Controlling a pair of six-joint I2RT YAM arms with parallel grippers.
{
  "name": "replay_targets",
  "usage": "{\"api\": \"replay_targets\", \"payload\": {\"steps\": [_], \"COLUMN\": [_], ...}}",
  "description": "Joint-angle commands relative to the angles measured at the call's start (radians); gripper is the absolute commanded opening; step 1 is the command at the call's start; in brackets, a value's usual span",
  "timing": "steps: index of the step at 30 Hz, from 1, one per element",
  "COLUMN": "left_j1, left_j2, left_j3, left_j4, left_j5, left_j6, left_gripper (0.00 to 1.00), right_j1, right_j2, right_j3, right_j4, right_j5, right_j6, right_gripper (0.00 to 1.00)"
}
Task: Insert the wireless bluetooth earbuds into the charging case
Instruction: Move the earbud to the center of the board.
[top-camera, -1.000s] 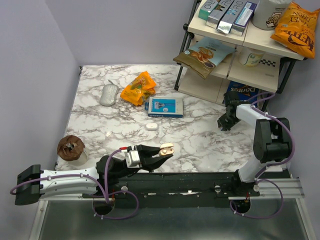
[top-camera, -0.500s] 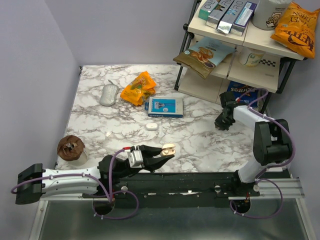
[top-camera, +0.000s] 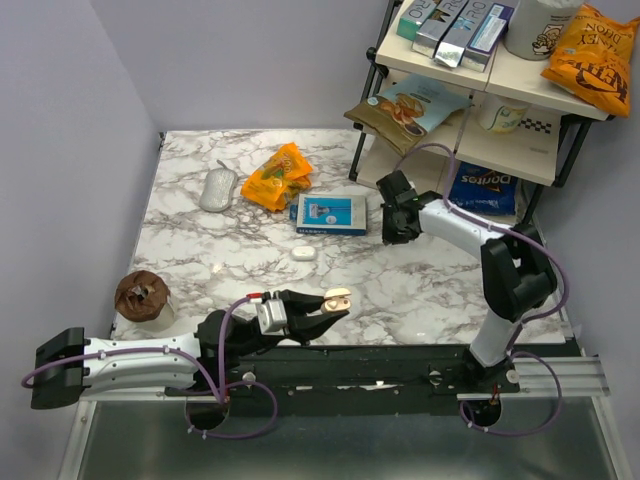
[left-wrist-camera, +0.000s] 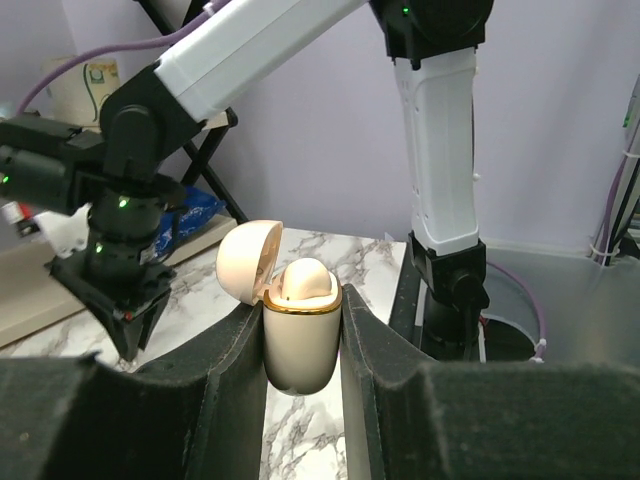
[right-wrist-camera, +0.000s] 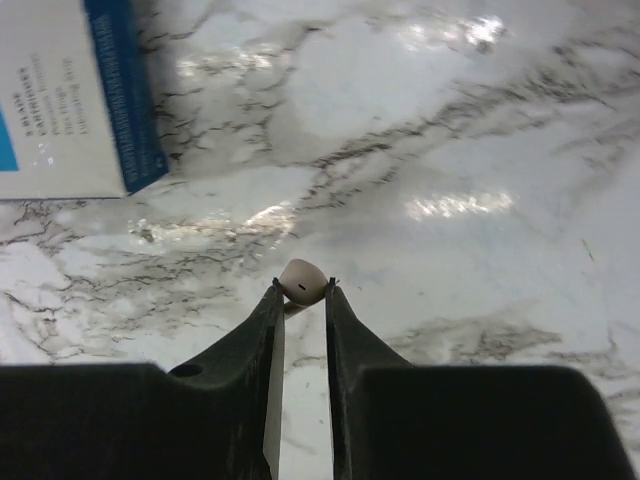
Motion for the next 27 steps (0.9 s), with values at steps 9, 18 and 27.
{"api": "replay_targets", "payload": {"steps": [9, 18, 27], "left_j1": [-0.007, -0.008, -0.007], "left_j2": [-0.014, -0.018, -0.037], "left_j3": [0.026, 0.021, 0.013], "left_j4": [-0.053, -0.057, -0.065], "left_j5": [-0.021, -0.011, -0.019], "left_j6": [0.014, 0.008, 0.003], "left_gripper": [0.00, 0.00, 0.00], "right_j1": [0.143, 0.172, 0.177], "right_j2": [0.069, 0.142, 0.092], "right_j3": [0.037, 0.075, 0.066], "right_j4": [-0.038, -0.102, -0.105], "right_j5": [0.012, 0.052, 0.072], "right_j6": [-0.485, -0.489, -0.416], "right_gripper": [0.01, 0.12, 0.44]}}
